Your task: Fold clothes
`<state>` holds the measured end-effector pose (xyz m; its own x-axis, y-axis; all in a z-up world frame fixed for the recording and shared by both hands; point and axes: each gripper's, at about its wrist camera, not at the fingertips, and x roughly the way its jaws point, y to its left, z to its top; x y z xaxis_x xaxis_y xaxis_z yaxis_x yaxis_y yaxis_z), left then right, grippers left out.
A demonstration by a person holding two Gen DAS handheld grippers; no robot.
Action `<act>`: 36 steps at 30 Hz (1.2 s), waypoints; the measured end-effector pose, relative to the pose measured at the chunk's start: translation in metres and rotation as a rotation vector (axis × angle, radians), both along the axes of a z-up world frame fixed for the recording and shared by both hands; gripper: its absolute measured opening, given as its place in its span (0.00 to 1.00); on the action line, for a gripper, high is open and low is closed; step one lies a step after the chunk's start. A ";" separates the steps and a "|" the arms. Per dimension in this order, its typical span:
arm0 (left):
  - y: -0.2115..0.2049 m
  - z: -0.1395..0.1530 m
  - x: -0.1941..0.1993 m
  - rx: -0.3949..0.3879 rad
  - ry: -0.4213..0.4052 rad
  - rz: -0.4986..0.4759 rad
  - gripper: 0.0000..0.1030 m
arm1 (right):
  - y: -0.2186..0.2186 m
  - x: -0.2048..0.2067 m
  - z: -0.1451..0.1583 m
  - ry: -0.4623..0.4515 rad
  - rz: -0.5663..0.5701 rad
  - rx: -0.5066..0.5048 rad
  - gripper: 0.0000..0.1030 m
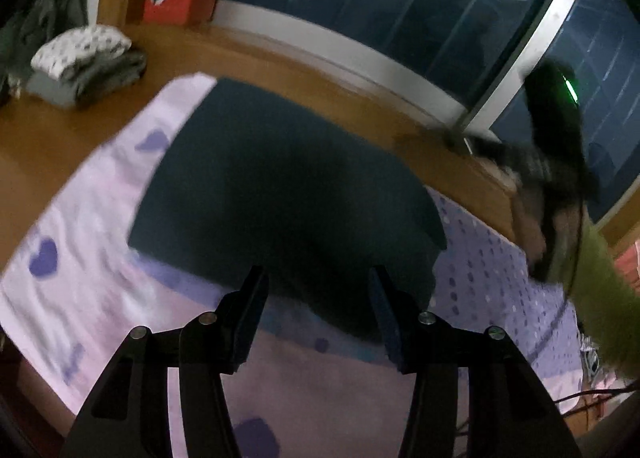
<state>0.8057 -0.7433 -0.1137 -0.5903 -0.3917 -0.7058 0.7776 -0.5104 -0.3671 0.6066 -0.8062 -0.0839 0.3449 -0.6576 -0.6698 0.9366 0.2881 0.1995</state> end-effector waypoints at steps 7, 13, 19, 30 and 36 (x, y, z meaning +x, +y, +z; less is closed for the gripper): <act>-0.044 0.025 -0.009 -0.048 0.002 -0.123 0.50 | 0.036 -0.001 -0.025 -0.281 -0.366 -0.006 0.71; -0.087 0.024 -0.034 -0.025 0.006 -0.328 0.50 | 0.042 0.028 -0.032 -0.345 -0.591 -0.013 0.71; -0.137 0.005 -0.046 -0.008 0.051 -0.413 0.50 | 0.013 0.055 -0.042 -0.269 -0.748 -0.026 0.71; -0.179 -0.030 -0.058 0.114 0.073 -0.498 0.50 | -0.065 0.033 -0.086 -0.234 -0.797 0.093 0.78; -0.164 -0.016 -0.044 0.085 0.047 -0.496 0.50 | -0.020 0.046 -0.050 -0.205 -0.865 0.044 0.76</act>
<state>0.7619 -0.9074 -0.1300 -0.7229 0.0013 -0.6909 0.4307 -0.7811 -0.4522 0.6526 -0.8259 -0.1337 -0.1448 -0.7187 -0.6801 0.7678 -0.5151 0.3809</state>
